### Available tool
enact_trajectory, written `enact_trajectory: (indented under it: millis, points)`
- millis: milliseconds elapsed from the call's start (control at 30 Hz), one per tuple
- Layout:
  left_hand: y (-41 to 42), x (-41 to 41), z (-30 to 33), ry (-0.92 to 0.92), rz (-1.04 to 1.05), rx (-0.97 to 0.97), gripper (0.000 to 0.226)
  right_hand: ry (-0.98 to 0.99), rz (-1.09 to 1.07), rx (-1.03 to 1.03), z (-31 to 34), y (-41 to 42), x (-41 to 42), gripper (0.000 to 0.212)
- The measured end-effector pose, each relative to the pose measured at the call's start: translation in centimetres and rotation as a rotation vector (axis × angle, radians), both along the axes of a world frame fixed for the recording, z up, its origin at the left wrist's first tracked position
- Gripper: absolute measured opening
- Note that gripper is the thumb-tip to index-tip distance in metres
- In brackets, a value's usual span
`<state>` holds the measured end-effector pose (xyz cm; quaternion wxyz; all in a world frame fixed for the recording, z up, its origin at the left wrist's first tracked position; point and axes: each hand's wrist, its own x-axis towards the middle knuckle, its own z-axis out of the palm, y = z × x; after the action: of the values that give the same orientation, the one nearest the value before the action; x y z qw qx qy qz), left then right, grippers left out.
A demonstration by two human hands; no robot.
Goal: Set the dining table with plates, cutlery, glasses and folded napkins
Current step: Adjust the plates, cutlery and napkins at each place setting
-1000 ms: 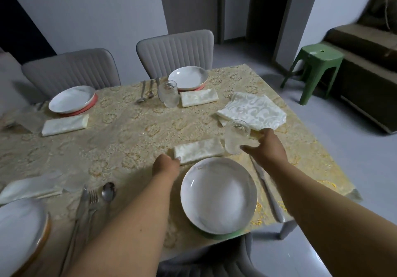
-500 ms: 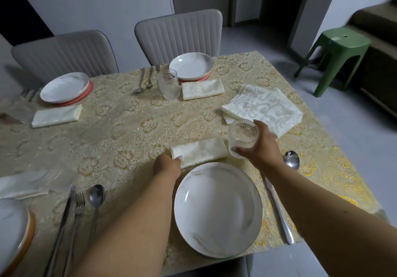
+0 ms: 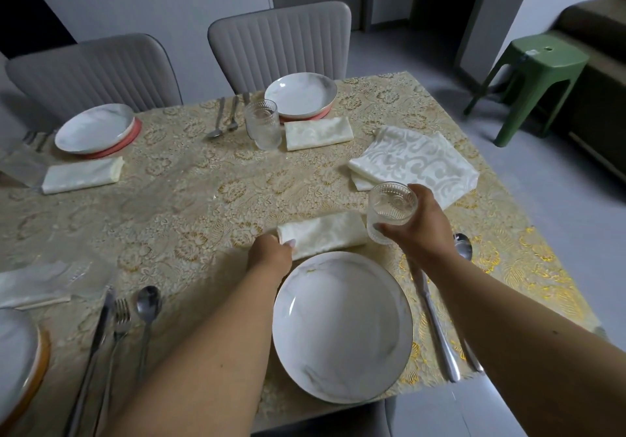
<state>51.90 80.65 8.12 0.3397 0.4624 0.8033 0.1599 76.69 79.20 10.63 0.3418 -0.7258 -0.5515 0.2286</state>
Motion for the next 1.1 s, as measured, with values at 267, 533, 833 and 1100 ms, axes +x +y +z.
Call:
enact_trajectory:
  millis: [267,533,833,1100]
  points:
    - [-0.25,0.35,0.10,0.022,-0.039,-0.001,0.038,0.020,-0.007,0.008,-0.16,-0.08,-0.07,0.089]
    - [-0.42,0.51,-0.02,-0.012,-0.027,0.019,0.039,0.004,0.005,-0.004,-0.05,-0.07,0.20,0.090]
    - [-0.33,0.53,-0.17,0.008,-0.029,0.040,0.036,0.000,0.005,0.004,0.22,-0.17,0.33,0.091]
    - [-0.25,0.54,-0.50,0.026,-0.044,0.033,0.036,0.002,0.015,-0.012,0.30,-0.22,0.41,0.093]
